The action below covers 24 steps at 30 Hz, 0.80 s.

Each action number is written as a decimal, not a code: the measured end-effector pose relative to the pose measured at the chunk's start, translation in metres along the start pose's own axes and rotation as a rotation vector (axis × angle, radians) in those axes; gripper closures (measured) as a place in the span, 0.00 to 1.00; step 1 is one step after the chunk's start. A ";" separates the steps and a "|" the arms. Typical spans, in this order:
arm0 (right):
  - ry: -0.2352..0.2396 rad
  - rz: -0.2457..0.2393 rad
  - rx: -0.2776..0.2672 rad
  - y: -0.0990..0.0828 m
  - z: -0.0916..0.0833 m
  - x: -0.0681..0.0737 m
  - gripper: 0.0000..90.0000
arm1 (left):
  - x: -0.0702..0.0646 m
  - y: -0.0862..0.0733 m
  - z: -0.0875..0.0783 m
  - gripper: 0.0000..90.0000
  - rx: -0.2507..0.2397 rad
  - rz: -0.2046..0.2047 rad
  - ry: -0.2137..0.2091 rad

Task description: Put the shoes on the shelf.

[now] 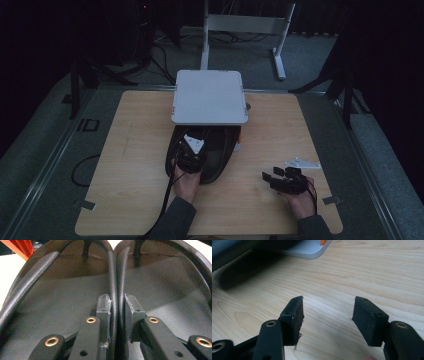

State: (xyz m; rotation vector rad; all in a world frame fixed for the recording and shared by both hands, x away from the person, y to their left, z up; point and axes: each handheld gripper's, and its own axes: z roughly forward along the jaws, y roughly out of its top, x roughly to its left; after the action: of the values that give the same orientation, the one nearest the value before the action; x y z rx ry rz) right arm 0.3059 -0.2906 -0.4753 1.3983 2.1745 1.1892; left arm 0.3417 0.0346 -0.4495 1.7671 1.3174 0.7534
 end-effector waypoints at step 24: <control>0.002 0.000 0.005 -0.001 0.001 -0.001 0.46 | -0.012 0.025 0.028 0.84 -0.063 -0.119 0.084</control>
State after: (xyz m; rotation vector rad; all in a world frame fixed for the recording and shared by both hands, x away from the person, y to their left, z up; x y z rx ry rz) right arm 0.3061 -0.2911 -0.4768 1.3999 2.1801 1.1871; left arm 0.3739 0.0127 -0.4425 1.6071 1.4255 0.8010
